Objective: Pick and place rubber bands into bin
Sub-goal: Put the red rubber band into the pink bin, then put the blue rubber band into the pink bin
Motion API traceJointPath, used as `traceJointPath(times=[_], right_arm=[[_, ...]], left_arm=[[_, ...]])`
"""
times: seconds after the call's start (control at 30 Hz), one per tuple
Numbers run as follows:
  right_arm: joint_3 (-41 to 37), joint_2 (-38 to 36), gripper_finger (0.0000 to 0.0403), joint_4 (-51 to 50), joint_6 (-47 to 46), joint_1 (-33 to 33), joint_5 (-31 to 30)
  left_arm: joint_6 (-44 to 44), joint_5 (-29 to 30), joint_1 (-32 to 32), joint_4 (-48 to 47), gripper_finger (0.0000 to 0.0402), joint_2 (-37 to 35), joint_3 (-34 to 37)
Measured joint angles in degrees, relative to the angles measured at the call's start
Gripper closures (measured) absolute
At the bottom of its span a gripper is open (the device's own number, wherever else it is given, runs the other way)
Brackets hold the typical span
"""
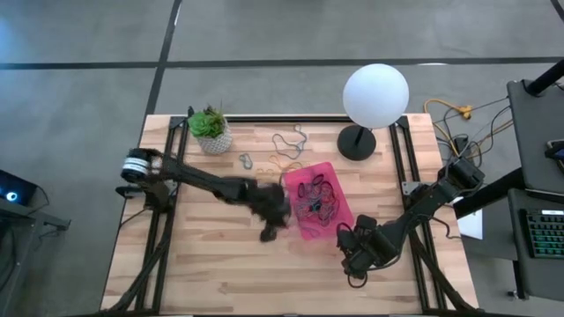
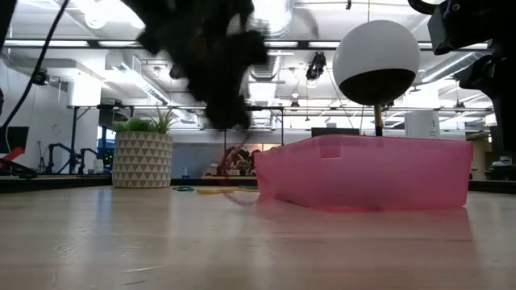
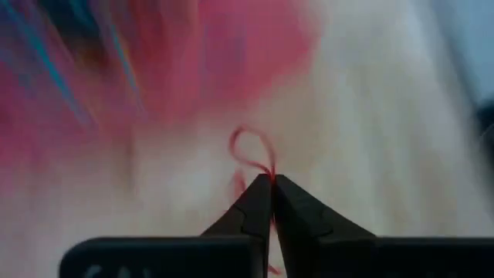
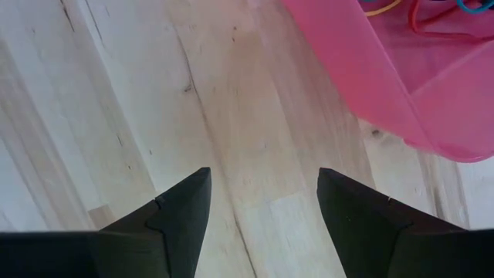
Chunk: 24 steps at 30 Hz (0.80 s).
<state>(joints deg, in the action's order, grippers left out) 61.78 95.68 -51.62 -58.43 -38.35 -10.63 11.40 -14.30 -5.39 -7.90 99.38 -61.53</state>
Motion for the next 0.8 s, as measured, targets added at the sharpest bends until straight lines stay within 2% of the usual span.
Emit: traceJointPath(times=[0.1, 0.27, 0.4, 0.5, 0.67, 0.8], right_arm=[[0.0, 0.0, 0.0179, 0.0, 0.3, 0.0, 0.0], [-0.1, 0.0, 0.0179, -0.1, -1.6, 0.0, 0.0], [-0.2, 0.0, 0.0179, -0.1, -1.9, 0.0, 0.0], [-0.2, 0.0, 0.0179, 0.0, -1.9, 0.0, 0.0], [-0.2, 0.0, 0.0179, -0.1, -3.9, 0.0, 0.1], [-0.3, 0.0, 0.0179, 0.0, -5.0, -0.1, 0.1]], left_arm=[[-1.1, 1.1, 2.2, 4.5, 0.0401, -2.6, -4.6], [-4.1, 2.3, 3.0, 5.5, 0.0401, -2.9, -12.8], [-7.6, 10.0, 3.6, 6.2, 0.0401, 1.2, -18.7], [-6.8, 11.9, 4.3, 4.3, 0.0398, 7.1, -21.4], [2.0, 12.3, 4.5, -1.4, 0.0346, 12.2, -25.8], [2.7, 13.5, 4.5, -9.2, 0.0286, 12.7, -27.0]])
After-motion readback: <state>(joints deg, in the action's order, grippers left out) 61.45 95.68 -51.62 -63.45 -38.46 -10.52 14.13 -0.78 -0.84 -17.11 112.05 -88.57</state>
